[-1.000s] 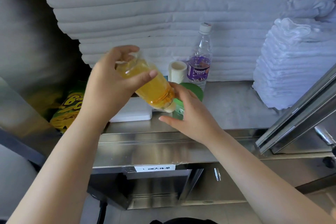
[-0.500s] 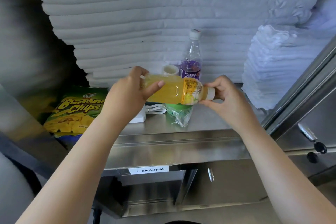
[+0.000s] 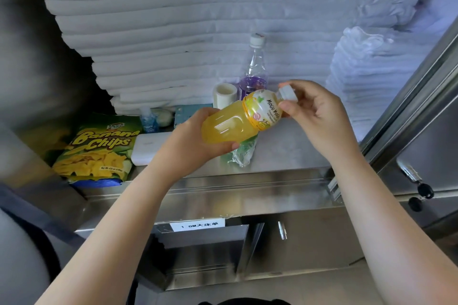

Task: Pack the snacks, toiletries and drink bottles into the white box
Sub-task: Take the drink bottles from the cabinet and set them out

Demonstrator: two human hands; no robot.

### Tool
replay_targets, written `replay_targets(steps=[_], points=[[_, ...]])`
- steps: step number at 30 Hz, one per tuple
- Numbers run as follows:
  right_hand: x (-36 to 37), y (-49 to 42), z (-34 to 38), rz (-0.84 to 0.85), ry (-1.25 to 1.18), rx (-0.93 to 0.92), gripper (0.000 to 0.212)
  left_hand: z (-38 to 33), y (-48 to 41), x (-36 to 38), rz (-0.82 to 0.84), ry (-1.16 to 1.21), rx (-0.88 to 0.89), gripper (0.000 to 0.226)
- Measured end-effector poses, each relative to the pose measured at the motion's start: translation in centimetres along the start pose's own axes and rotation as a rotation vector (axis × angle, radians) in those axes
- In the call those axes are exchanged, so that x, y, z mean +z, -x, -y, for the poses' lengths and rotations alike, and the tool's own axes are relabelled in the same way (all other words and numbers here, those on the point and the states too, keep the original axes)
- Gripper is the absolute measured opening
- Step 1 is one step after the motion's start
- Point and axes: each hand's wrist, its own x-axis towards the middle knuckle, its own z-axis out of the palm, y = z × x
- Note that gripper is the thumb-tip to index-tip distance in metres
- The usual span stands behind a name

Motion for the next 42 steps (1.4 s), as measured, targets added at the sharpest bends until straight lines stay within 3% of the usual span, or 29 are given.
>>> replay_targets(steps=[13, 19, 25, 29, 32, 36, 42], points=[[2.1, -1.8, 1.8, -0.15, -0.013, 0.013, 0.027, -0.2, 0.9, 0.7, 0.049, 0.097, -0.04, 0.047], [2.7, -1.2, 2.5, -0.028, -0.117, 0.051, 0.042, -1.4, 1.8, 2.4, -0.135, 0.09, -0.029, 0.068], [2.6, -0.8, 2.9, 0.022, -0.042, 0.038, 0.039, -2.6, 1.6, 4.1, -0.317, -0.13, 0.139, 0.072], [1.9, -1.0, 2.8, 0.041, -0.017, 0.014, 0.041, -2.8, 0.9, 4.3, -0.353, -0.32, 0.408, 0.088], [1.1, -1.2, 2.4, 0.071, -0.032, 0.004, 0.04, -2.6, 0.6, 4.5, -0.29, -0.351, 0.486, 0.096], [-0.1, -1.5, 0.8, 0.11, -0.035, 0.025, 0.039, -2.3, -0.2, 4.9, -0.2, -0.358, 0.529, 0.091], [-0.6, -1.3, -3.0, 0.105, 0.015, 0.125, 0.042, -1.5, -2.0, 7.2, 0.016, -0.473, 0.486, 0.086]])
